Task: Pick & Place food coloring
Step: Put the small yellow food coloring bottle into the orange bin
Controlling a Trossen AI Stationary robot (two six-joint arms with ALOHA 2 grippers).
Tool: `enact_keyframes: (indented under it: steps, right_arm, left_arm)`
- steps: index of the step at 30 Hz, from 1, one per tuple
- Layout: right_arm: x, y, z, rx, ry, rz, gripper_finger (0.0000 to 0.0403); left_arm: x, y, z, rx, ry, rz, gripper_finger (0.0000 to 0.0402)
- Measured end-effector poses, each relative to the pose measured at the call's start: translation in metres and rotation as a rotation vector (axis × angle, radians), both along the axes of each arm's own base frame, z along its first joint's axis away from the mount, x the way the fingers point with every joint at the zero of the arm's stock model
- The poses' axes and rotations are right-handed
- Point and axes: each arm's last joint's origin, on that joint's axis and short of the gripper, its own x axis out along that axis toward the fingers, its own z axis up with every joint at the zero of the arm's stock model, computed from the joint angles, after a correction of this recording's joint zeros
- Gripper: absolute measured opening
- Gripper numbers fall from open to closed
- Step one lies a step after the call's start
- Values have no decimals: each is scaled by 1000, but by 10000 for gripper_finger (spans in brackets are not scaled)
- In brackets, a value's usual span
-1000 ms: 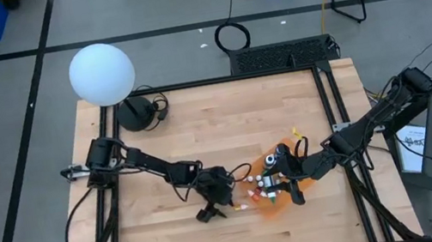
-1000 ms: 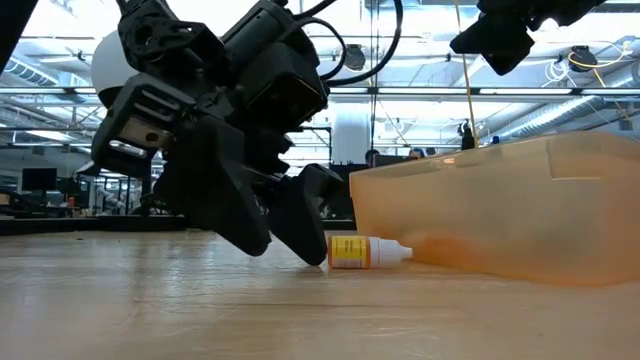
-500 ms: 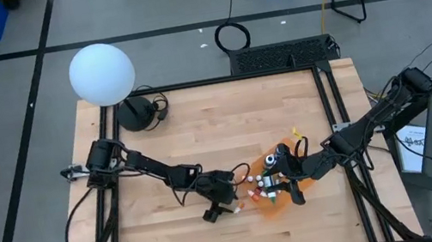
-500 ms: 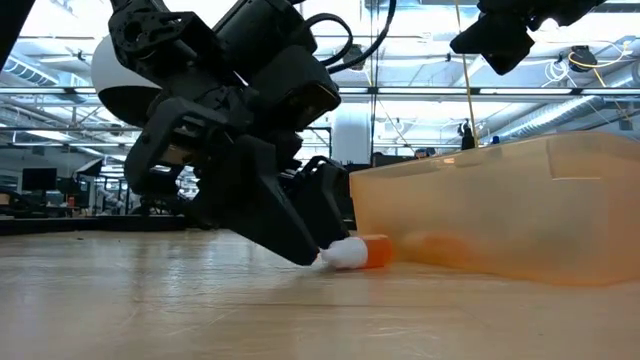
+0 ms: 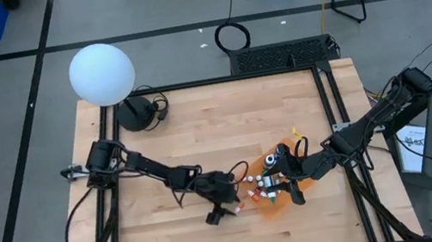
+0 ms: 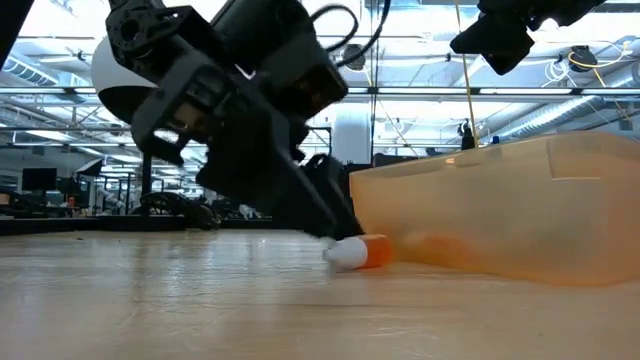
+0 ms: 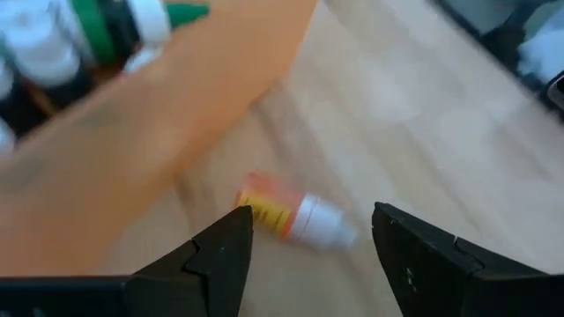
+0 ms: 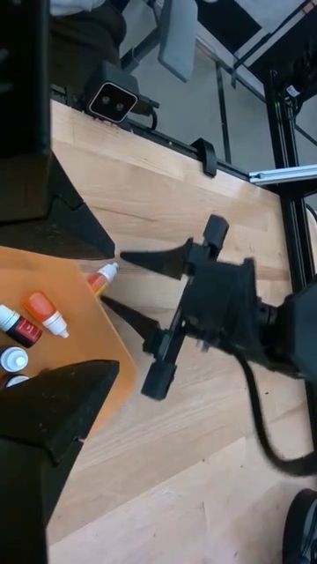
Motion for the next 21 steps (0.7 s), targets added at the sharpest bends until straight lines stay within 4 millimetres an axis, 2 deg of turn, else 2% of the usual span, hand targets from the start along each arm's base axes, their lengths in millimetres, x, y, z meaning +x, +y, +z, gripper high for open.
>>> enact_keyframes:
  steps: [7, 15, 21]
  right_arm:
    - [0, 0, 0, 0, 0, 0, 184]
    - [0, 0, 0, 4, 0, -1, 185]
    - [0, 0, 0, 1, 0, 0, 184]
  left_arm:
    - [1, -6, 3, -11, -41, -19, 234]
    - [-4, -8, -1, -87, 68, -49, 234]
    - [-5, -11, -1, -95, 95, 28, 234]
